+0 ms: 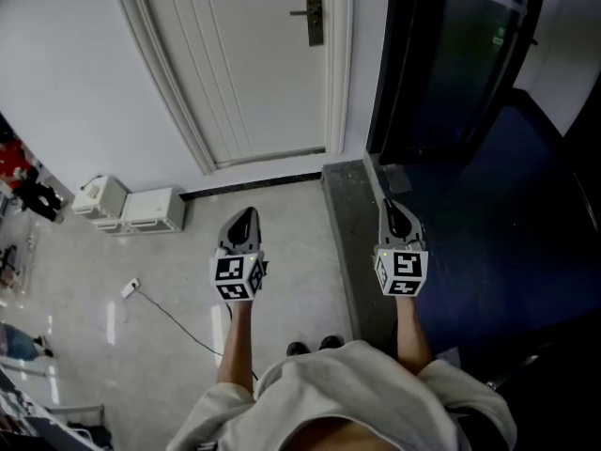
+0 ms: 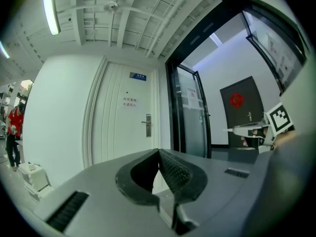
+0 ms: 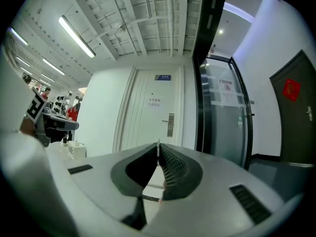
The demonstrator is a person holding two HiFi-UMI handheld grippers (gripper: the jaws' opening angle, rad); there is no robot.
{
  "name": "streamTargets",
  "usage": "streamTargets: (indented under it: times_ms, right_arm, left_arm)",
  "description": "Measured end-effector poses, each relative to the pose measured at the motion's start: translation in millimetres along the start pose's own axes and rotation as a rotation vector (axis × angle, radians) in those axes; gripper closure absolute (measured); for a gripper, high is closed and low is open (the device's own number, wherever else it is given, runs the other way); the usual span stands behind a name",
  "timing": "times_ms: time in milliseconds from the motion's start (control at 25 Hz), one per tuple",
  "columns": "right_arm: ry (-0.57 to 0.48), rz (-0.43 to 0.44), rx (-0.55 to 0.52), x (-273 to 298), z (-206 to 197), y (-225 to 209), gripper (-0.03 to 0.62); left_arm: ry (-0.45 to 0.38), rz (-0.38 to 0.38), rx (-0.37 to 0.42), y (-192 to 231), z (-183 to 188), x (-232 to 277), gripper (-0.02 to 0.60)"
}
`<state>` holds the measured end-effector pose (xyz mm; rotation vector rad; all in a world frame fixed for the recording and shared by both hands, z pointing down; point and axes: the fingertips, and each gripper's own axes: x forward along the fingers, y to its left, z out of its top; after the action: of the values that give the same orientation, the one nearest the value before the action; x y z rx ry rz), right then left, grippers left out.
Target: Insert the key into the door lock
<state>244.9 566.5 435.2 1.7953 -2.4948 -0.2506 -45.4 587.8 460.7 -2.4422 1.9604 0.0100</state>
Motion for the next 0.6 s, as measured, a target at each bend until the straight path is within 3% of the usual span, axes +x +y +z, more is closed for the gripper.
streamTargets:
  times_ms: [600]
  right_arm:
    - [0.018, 0.064, -0.011, 43, -21, -30, 0.565]
  left_arm:
    - [0.029, 0.030, -0.010, -21, -19, 40, 0.563]
